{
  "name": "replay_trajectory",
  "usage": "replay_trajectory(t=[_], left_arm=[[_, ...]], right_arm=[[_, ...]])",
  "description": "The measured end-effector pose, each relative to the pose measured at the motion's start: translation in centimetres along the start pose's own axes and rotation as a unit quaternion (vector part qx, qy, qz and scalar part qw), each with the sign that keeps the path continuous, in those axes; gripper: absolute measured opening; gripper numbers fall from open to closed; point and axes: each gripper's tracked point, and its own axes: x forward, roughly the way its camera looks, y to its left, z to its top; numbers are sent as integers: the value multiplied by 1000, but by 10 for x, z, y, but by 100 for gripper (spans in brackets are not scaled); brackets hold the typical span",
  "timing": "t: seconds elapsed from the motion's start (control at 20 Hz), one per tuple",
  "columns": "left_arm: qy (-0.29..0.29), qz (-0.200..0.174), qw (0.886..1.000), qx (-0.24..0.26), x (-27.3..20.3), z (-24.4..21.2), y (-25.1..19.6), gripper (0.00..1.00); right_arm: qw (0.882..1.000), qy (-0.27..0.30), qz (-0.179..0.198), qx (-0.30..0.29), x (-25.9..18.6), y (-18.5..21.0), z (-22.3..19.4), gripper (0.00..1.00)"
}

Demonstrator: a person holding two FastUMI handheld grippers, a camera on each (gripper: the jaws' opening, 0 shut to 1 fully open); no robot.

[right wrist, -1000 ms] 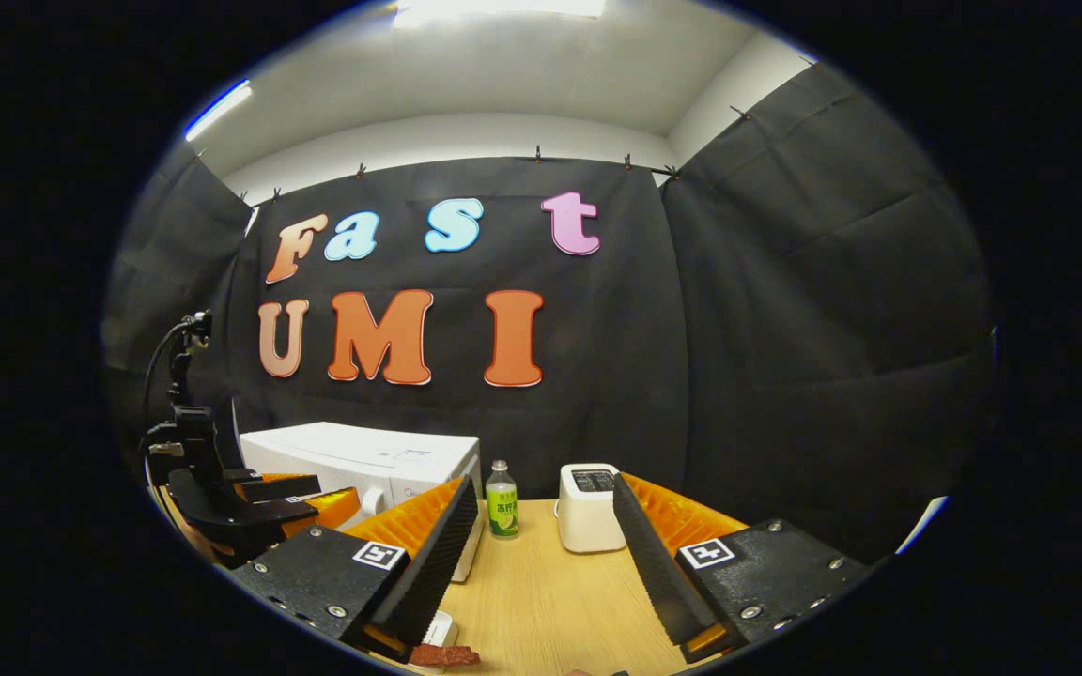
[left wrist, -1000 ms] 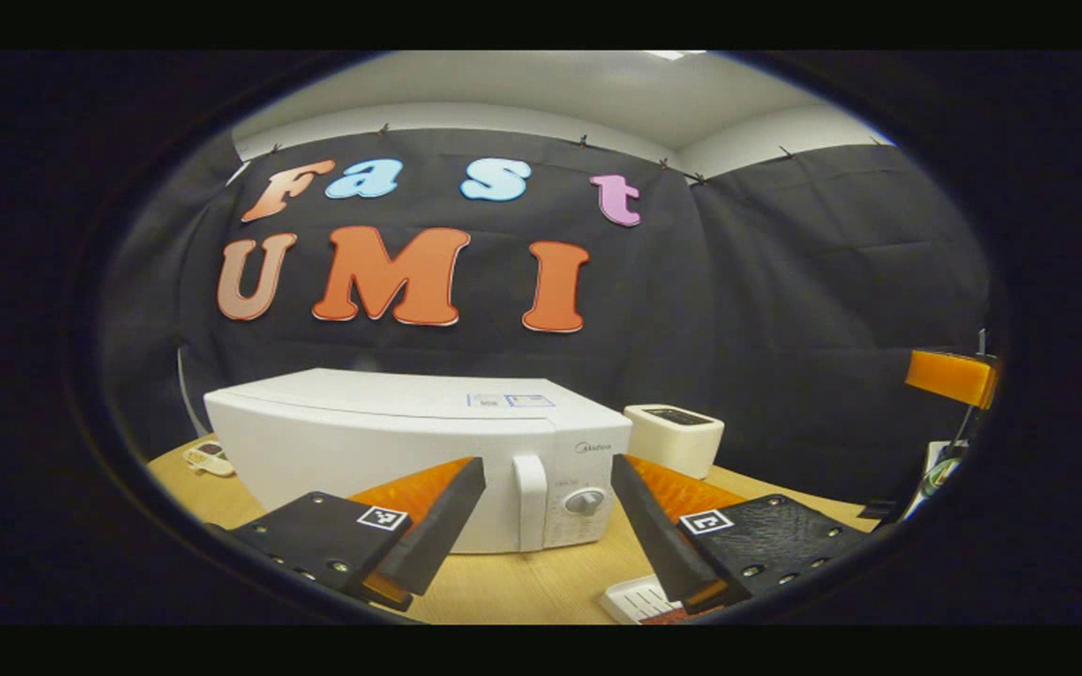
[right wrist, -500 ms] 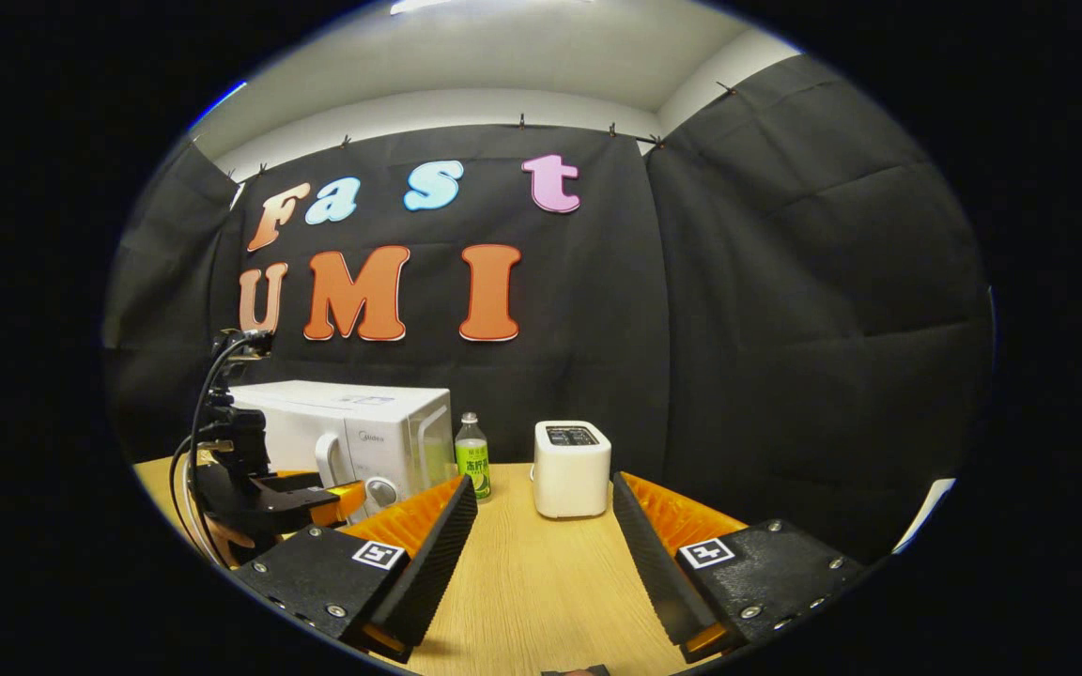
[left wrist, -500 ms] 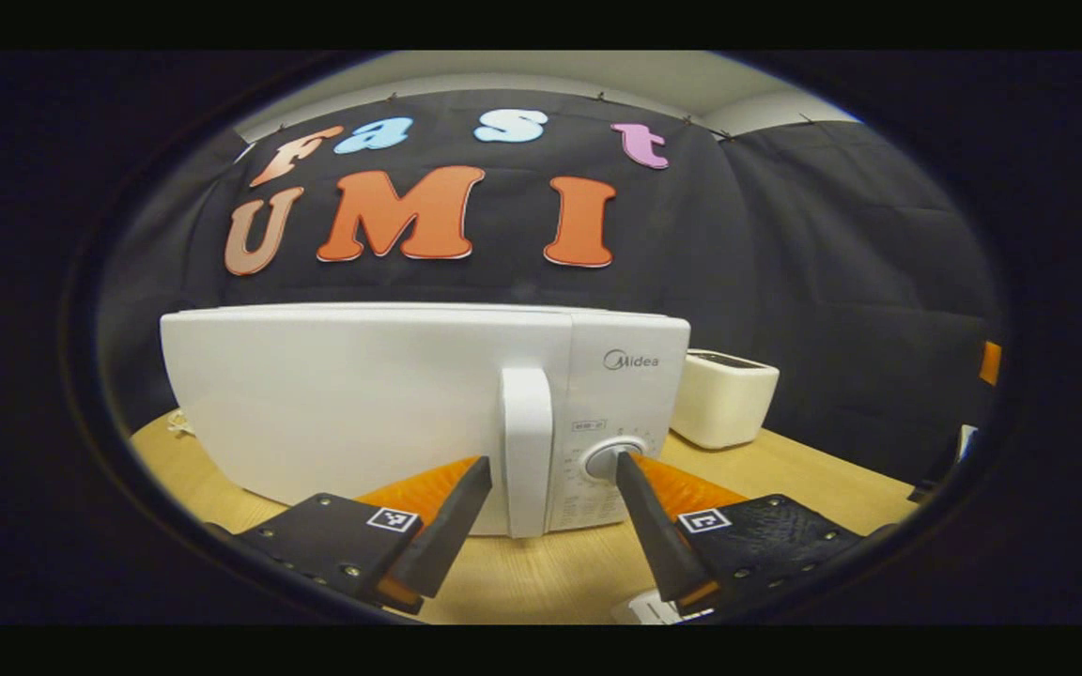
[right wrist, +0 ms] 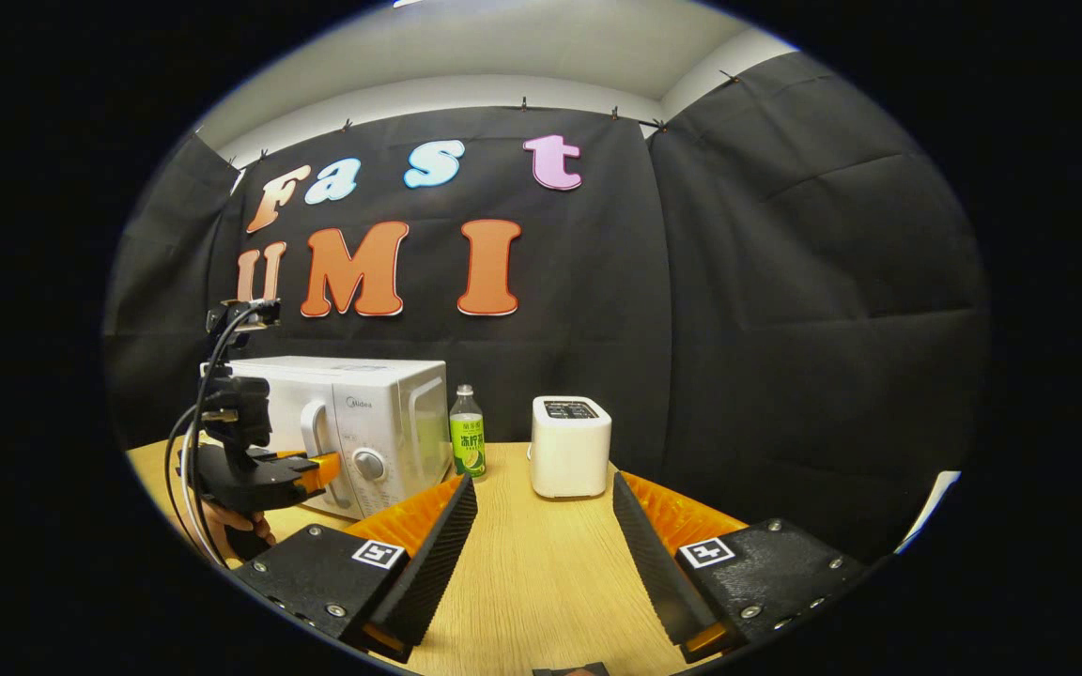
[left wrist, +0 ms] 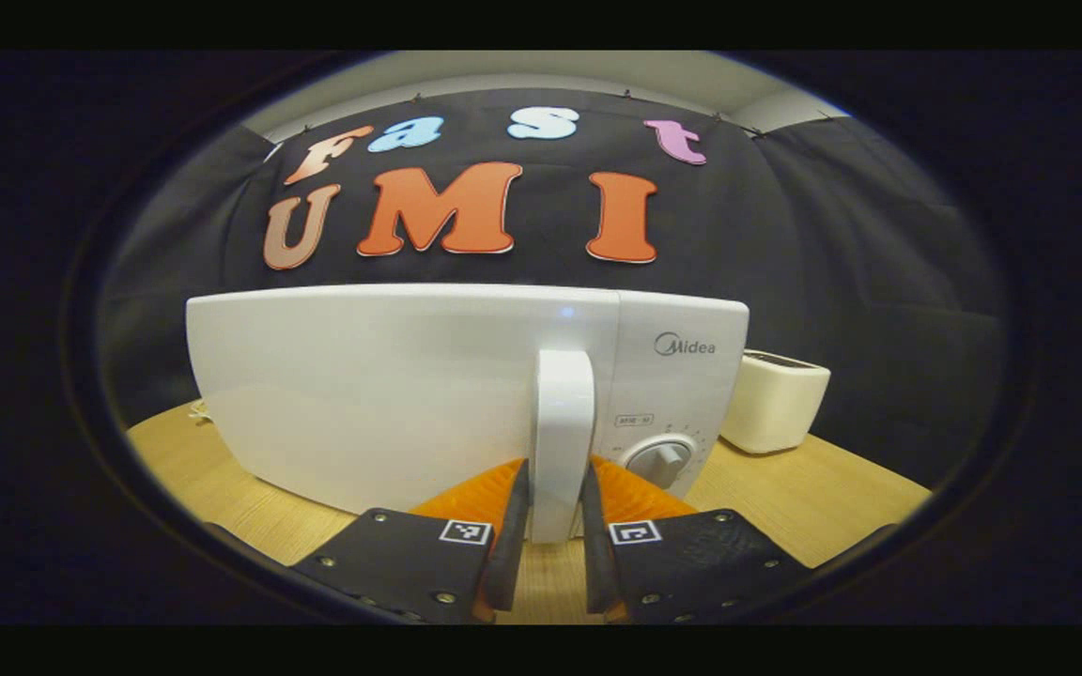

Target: Open the microwave oven with the left hand, put the food in, and close the microwave oven.

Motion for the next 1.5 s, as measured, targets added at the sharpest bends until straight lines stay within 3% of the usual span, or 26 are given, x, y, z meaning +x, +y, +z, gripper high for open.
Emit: replay_trajectory(t=[0.05, 0.1, 0.2, 0.45, 0.5, 0.75, 0.8, 1.5], left_arm=[[2, 0, 1000, 5, -2, 1, -1, 22], [4, -4, 1000, 6, -2, 0, -1, 25], [5, -14, 1000, 5, -2, 0, -1, 17], [10, -11, 1000, 2, -3, -2, -1, 14], [9, -12, 1000, 1, -3, -3, -2, 10], [1, -5, 1000, -9, -9, -4, -1, 12], [0, -5, 1000, -12, -9, -4, -1, 7], [-9, -37, 999, -25, -24, -5, -2, 8]], right_arm=[[1000, 4, -1, 4, 1, -1, -2, 91], [1000, 8, -3, 10, 1, -2, -4, 91], [1000, 10, -3, 24, -1, -3, -6, 91], [999, 17, -14, 40, -4, -13, -13, 91], [999, 18, -14, 44, -5, -14, -13, 91], [998, 30, -18, 50, -4, -19, -23, 90], [998, 34, -19, 51, -5, -19, -25, 90], [996, 73, -17, 57, 4, -13, -51, 90]])
